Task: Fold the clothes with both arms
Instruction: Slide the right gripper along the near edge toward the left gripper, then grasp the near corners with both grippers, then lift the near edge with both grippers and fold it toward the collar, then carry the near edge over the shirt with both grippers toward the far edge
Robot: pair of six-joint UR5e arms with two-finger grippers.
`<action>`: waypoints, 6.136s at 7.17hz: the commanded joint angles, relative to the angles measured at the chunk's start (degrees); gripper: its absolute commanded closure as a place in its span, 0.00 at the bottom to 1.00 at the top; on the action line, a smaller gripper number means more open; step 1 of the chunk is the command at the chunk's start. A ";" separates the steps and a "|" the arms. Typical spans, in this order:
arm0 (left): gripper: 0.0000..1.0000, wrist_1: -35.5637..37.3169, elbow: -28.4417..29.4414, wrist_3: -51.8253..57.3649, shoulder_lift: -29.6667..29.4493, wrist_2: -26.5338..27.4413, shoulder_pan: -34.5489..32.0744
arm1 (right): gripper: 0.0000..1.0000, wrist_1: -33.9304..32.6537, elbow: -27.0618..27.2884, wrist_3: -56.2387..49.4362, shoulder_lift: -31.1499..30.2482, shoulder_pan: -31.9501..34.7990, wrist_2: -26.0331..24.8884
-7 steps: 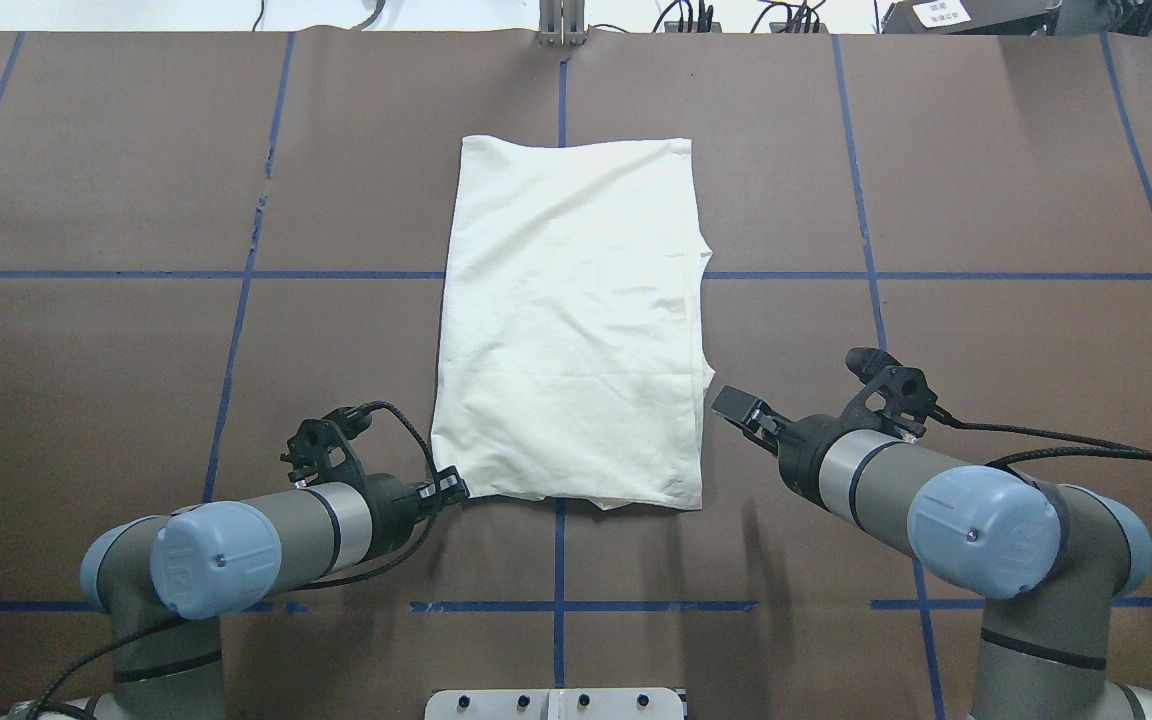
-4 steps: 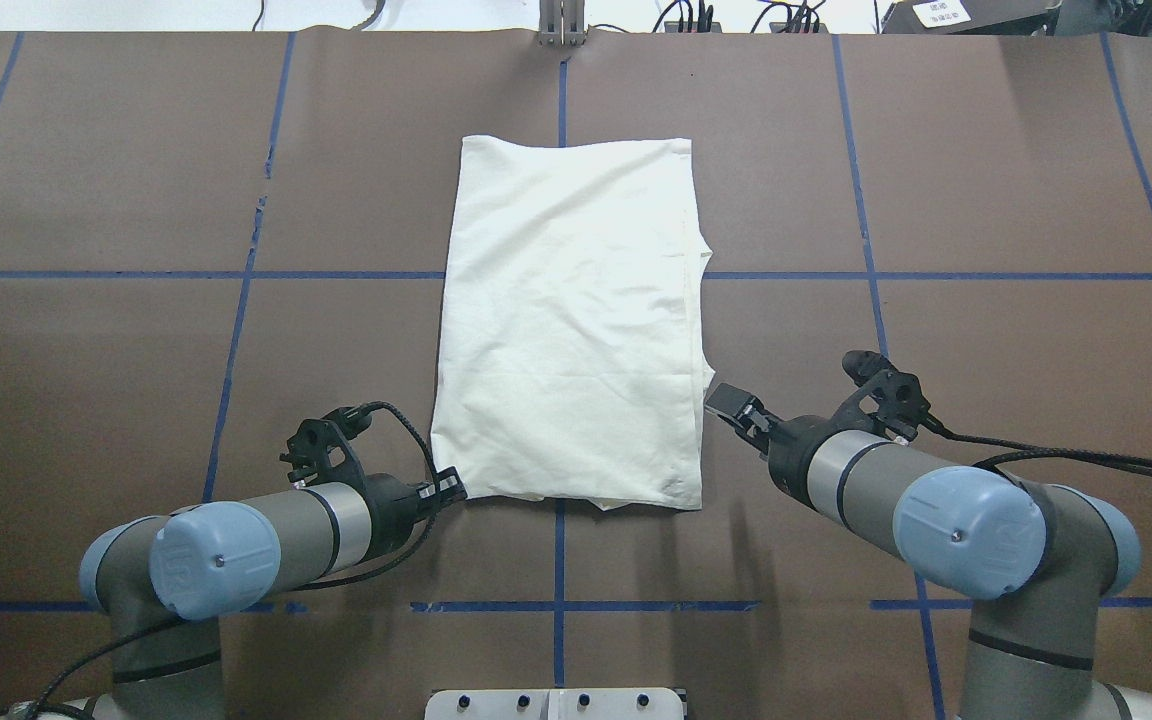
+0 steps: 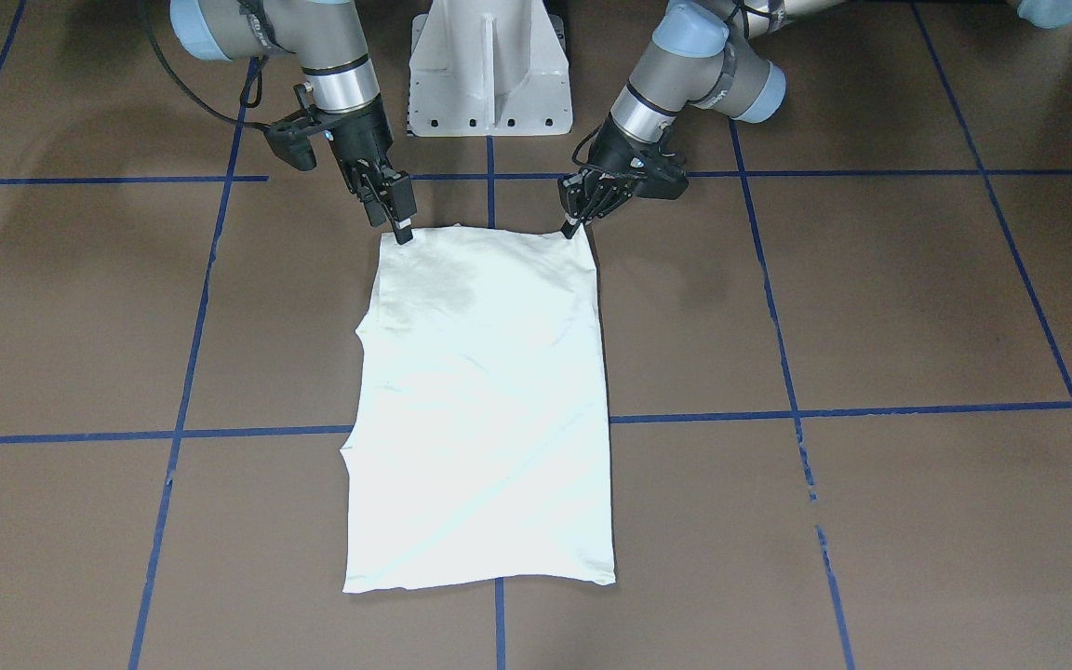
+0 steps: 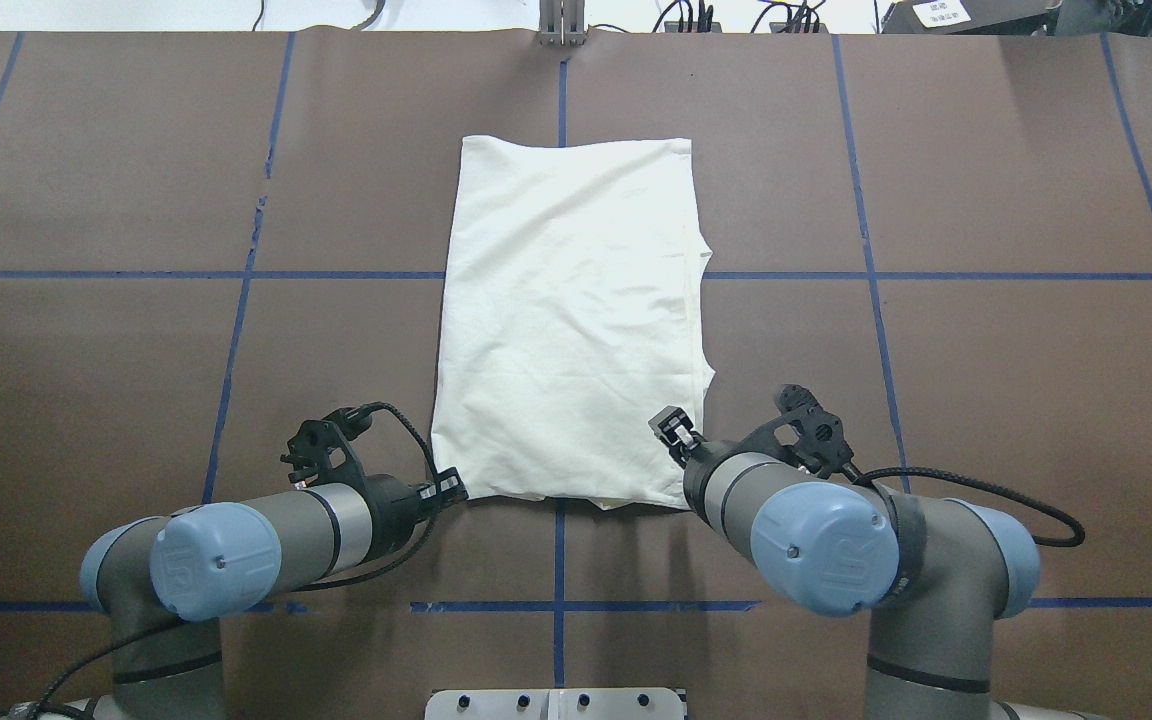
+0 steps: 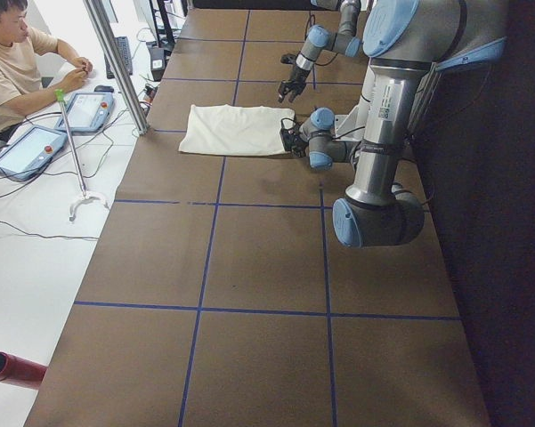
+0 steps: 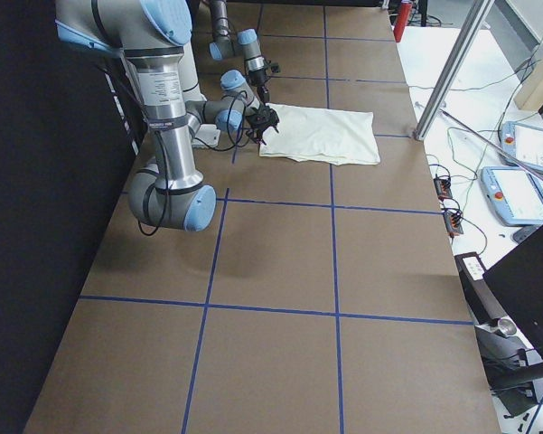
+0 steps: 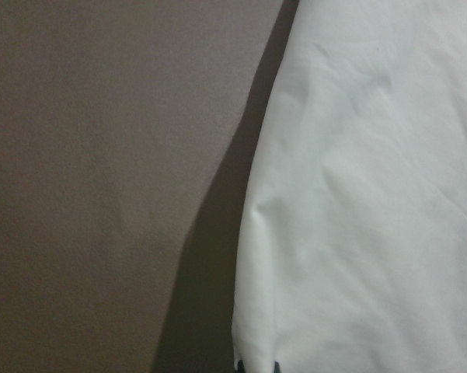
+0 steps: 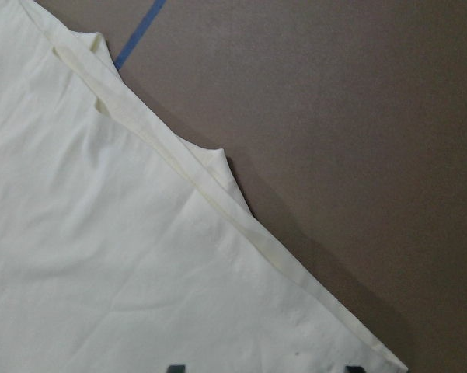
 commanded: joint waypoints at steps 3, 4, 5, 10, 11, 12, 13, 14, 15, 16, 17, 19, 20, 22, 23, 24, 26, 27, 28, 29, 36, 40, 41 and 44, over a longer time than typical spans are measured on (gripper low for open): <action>1.00 -0.02 0.12 -0.11 -0.05 0.01 0.09 | 0.20 -3.25 -6.79 5.78 7.34 -3.23 -1.92; 1.00 -0.02 0.12 -0.11 -0.05 0.01 0.09 | 0.20 -3.16 -6.97 6.23 7.52 -3.50 -2.02; 1.00 -0.02 0.03 -0.02 -0.05 0.01 0.00 | 0.20 -2.99 -7.23 6.32 7.52 -3.59 -2.02; 1.00 -0.02 0.12 0.16 -0.05 0.01 0.00 | 0.19 -2.81 -9.34 6.32 8.66 -3.68 -3.32; 1.00 -0.02 0.12 0.16 -0.05 0.01 0.00 | 0.19 -2.73 -9.52 6.32 8.58 -3.59 -3.51; 1.00 -0.02 0.12 0.16 -0.05 0.01 0.00 | 0.19 -2.72 -9.96 6.67 8.58 -3.59 -3.68; 1.00 -0.02 0.12 0.16 -0.05 0.01 0.00 | 0.19 -2.72 -10.57 6.84 8.66 -3.59 -4.12; 1.00 -0.02 0.12 0.16 -0.05 0.01 0.00 | 0.19 -2.72 -10.66 6.93 8.67 -3.59 -4.13; 1.00 -0.11 0.03 0.16 -0.05 0.01 0.09 | 0.19 -2.72 -11.01 6.93 8.84 -3.68 -4.21; 1.00 -0.02 0.11 0.16 -0.05 0.01 0.00 | 0.23 -2.72 -11.10 7.37 9.02 -3.68 -4.21; 1.00 -0.02 0.12 0.16 -0.05 0.01 0.00 | 0.42 -2.64 -11.10 8.59 9.10 -3.68 -4.39; 1.00 -0.11 0.12 0.16 -0.05 0.01 0.09 | 1.00 -2.64 -11.10 9.57 9.54 -3.68 -5.09; 1.00 -0.11 0.12 0.16 -0.05 0.01 0.00 | 1.00 -2.64 -11.10 9.57 9.54 -3.59 -5.09; 1.00 -0.11 0.12 0.16 -0.05 0.01 0.00 | 1.00 -2.64 -11.10 9.92 9.46 -3.59 -5.18; 1.00 -0.11 0.12 0.24 -0.05 0.01 0.00 | 1.00 -2.64 -11.10 9.92 9.46 -3.59 -5.18; 1.00 -0.11 0.12 0.24 -0.14 0.01 0.00 | 1.00 -2.64 -11.10 10.01 9.54 -3.59 -5.62; 1.00 -0.11 0.03 0.25 -0.14 0.01 0.00 | 1.00 -2.64 -11.02 10.45 9.46 -3.59 -5.62; 1.00 -0.11 -0.23 0.33 -0.14 0.01 0.00 | 1.00 -2.64 -11.02 10.54 9.46 -3.59 -5.71; 1.00 0.06 -1.45 0.59 -0.14 -0.16 -0.34 | 1.00 -2.64 -10.49 10.54 9.46 -3.51 -5.71; 1.00 1.20 -4.34 1.47 0.03 -0.43 -0.61 | 1.00 -2.64 -8.40 10.36 8.67 -3.42 -5.71; 1.00 43.57 -29.36 7.15 -9.96 -7.02 -3.39 | 1.00 -18.02 12.73 7.30 6.29 -6.61 -5.89; 1.00 42.61 -13.90 16.23 -16.90 -7.46 -13.78 | 1.00 -14.10 -1.56 0.79 13.93 4.12 -5.27; 1.00 40.95 -10.29 17.29 -18.06 -7.46 -15.19 | 1.00 -9.62 -7.01 -1.31 15.33 6.32 -4.22; 1.00 30.85 3.32 20.71 -19.47 -7.28 -17.92 | 1.00 -2.67 -21.70 -4.40 20.96 10.81 -0.44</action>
